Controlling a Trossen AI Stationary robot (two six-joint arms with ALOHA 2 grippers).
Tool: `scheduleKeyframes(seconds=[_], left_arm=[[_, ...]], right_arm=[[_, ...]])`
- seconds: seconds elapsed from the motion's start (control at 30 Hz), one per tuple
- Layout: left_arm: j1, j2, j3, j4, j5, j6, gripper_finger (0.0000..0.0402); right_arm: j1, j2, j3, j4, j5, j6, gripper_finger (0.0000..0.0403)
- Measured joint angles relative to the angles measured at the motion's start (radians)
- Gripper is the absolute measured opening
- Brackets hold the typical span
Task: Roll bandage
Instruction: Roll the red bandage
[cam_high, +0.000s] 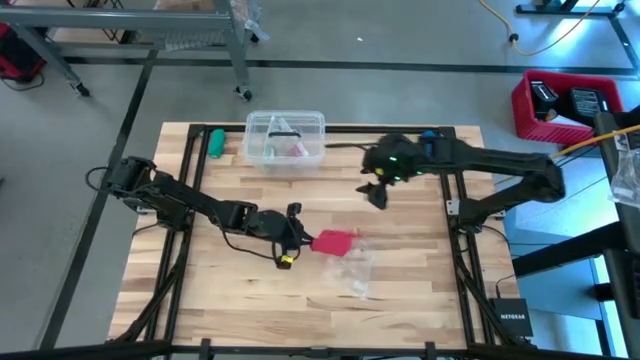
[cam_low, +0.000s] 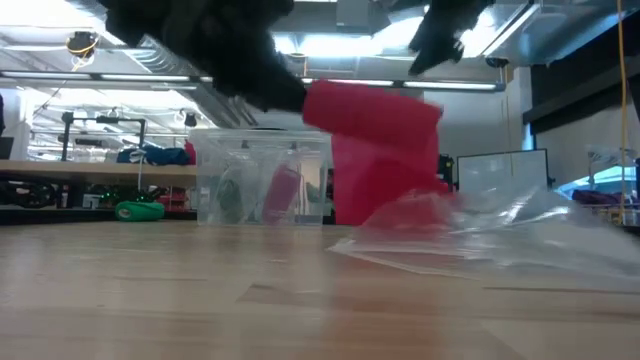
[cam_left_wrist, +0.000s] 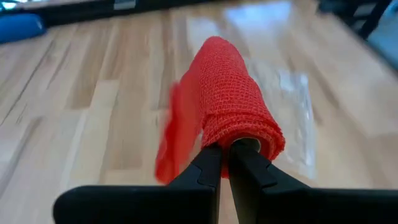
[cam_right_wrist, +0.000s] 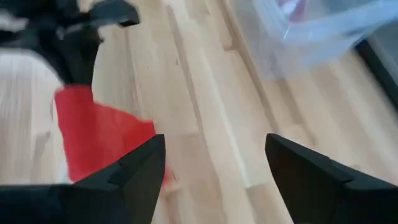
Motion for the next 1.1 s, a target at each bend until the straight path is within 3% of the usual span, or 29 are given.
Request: scheduleKeyframes(seconds=[0.2,0.33,0.47,0.63,0.87,1.0,1.1], left_arm=[[0.06,-0.172,0.005,0.005,0.007,0.003,0.0013],[0.116,-0.282,0.005,0.003,0.007,0.035,0.0013],[0.165,-0.348,0.005,-0.004,0.006,0.07,0.0013],[0.201,-0.376,0.005,-0.015,0.006,0.096,0.0013],[0.207,-0.377,0.005,-0.022,0.007,0.098,0.0013],[0.207,-0.377,0.005,-0.024,0.007,0.104,0.0013],[0.207,-0.377,0.005,-0.023,0.007,0.105,0.0013]], right_arm=[[0.116,-0.185,-0.116,0.05,0.034,-0.08,0.0278],[0.192,-0.297,-0.3,0.305,0.166,-0.125,0.0278],[0.202,-0.312,-0.449,0.565,0.293,-0.127,0.0278],[0.196,-0.282,-0.467,0.636,0.187,-0.201,0.0278],[0.181,-0.213,-0.467,0.695,0.27,-0.256,0.0278],[0.148,-0.151,-0.466,0.799,0.131,-0.265,0.0277],[0.131,-0.108,-0.466,0.855,0.133,-0.28,0.0261]])
